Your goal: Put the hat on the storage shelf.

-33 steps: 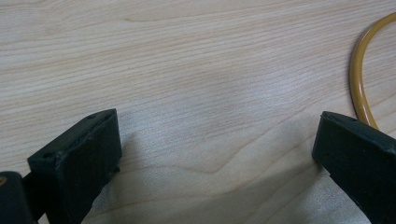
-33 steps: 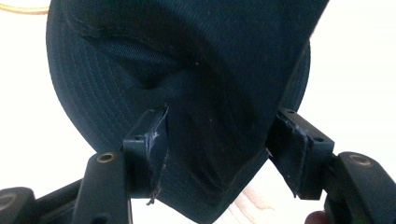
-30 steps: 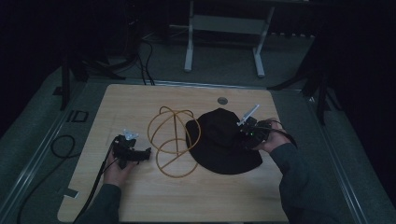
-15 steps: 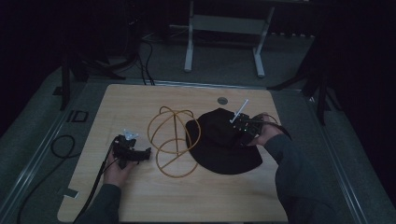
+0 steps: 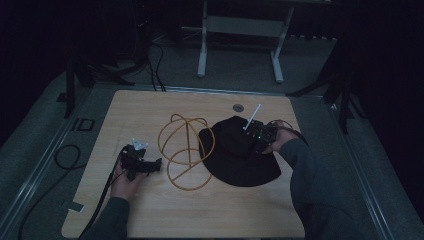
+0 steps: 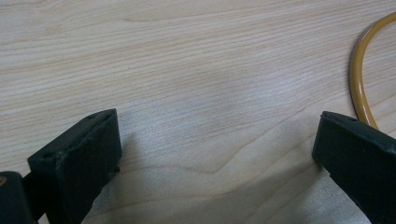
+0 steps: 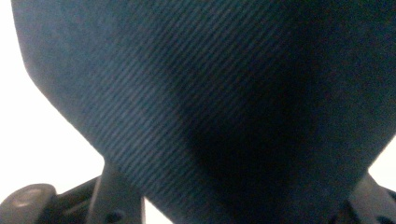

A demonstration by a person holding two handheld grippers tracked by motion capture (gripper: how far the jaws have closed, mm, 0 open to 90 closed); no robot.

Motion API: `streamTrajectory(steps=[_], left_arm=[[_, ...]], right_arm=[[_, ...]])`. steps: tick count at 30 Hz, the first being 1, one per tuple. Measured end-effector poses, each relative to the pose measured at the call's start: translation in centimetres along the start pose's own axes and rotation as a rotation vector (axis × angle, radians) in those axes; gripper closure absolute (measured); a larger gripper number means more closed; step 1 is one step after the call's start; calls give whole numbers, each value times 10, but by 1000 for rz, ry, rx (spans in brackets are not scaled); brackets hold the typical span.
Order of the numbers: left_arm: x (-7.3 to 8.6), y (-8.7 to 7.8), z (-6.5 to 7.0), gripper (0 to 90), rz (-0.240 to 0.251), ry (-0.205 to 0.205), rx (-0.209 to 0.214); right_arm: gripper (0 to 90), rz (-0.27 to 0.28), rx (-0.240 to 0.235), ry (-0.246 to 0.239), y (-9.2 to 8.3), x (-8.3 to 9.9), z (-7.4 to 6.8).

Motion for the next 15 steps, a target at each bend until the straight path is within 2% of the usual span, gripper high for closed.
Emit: streamTrajectory(steps=[10, 15], left_arm=[[0, 0, 0, 15, 1, -1, 0], [0, 0, 0, 15, 3, -3, 0]], right_arm=[[650, -43, -67, 24, 3, -5, 5], [762, -61, -65, 30, 4, -6, 4]])
Point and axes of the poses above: each handheld gripper's, and its own axes: y roughly forward along the jaws, x roughly out of its underside, z roughly to its right, the point moved 5 cm from there along y, roughly forward along the jaws, and after that the axes turned 4 degrees about -z, right-handed, at the moved point
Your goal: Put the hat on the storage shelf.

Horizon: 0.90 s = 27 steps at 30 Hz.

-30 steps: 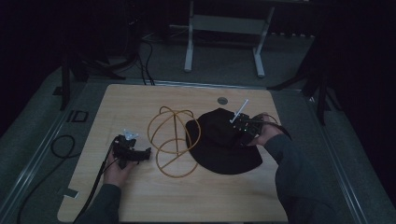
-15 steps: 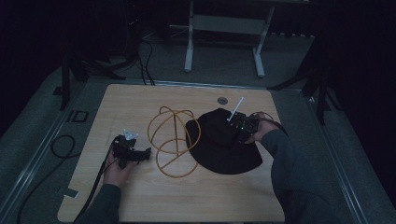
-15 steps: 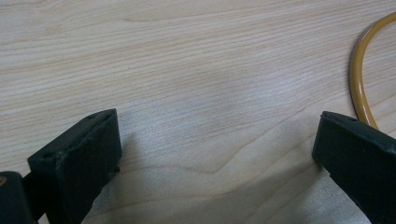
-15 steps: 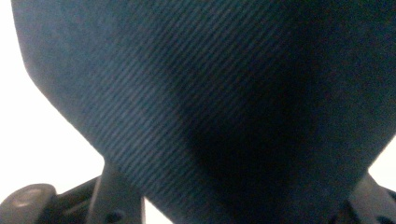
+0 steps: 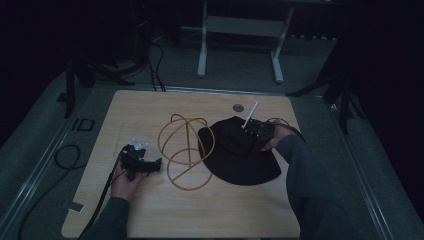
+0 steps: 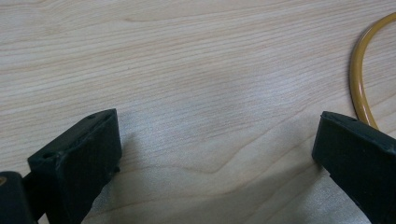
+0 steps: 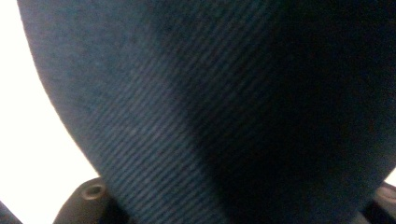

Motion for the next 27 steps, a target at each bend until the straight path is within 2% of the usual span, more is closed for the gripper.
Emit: streamTrajectory(steps=[3, 8, 13, 27], left_arm=[[0, 0, 0, 15, -3, 3, 0], [0, 0, 0, 15, -1, 2, 0], [0, 0, 0, 15, 0, 0, 0], [0, 0, 0, 16, 0, 0, 0]], right_arm=[[816, 12, -2, -10, -2, 1, -1], [850, 40, -5, -12, -6, 3, -3], [866, 66, 4, -17, -9, 4, -3], [871, 149, -20, -7, -26, 11, -1]])
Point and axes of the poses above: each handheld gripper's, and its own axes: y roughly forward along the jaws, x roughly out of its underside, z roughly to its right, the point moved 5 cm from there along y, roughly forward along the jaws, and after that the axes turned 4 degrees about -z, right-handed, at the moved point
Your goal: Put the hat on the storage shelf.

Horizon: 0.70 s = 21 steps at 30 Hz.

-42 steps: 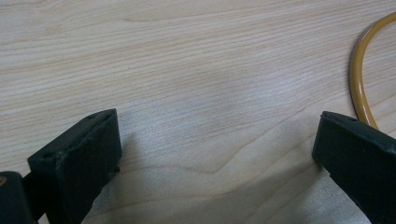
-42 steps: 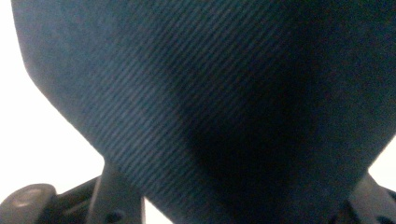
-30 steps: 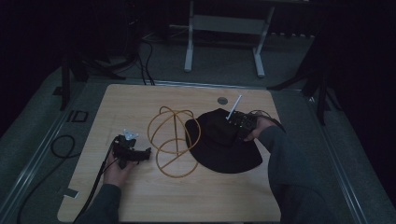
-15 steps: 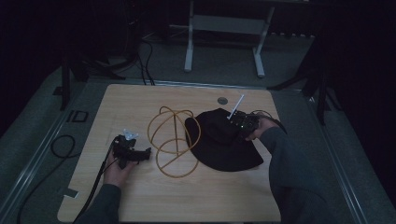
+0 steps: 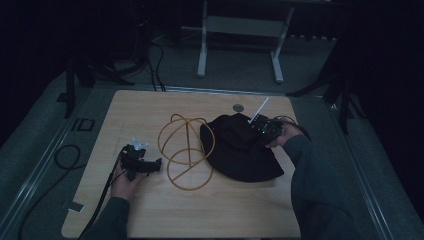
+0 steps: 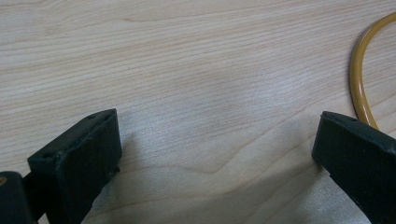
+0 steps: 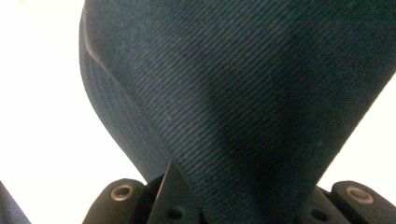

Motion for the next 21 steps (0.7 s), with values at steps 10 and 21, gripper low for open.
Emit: streamTrajectory(steps=[10, 21], left_arm=[[0, 0, 0, 15, 0, 0, 0], [0, 0, 0, 15, -1, 2, 0]], right_arm=[[874, 57, -3, 16, -14, 5, 4], [874, 91, -1, 20, -27, 11, 6]])
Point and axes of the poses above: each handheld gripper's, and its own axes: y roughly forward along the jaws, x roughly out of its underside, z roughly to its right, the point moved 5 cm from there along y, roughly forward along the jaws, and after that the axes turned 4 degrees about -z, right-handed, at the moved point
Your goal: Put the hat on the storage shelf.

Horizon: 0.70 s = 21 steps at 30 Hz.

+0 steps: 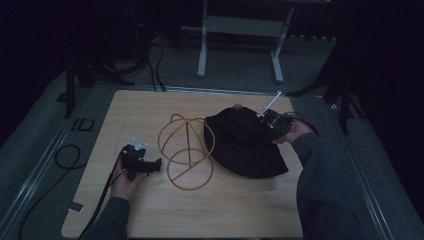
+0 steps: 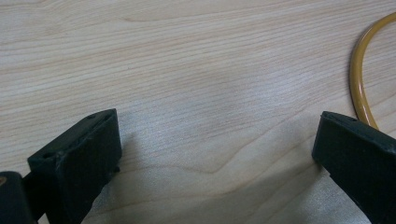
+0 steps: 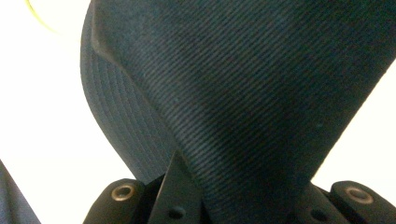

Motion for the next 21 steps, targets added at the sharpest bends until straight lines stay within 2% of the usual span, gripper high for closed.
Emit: streamTrajectory(steps=[12, 21], left_arm=[[0, 0, 0, 16, 2, -2, 0], [0, 0, 0, 15, 0, 0, 0]], right_arm=[[874, 53, -5, -5, -14, -1, -2], [874, 69, -9, -9, -22, 0, -3]])
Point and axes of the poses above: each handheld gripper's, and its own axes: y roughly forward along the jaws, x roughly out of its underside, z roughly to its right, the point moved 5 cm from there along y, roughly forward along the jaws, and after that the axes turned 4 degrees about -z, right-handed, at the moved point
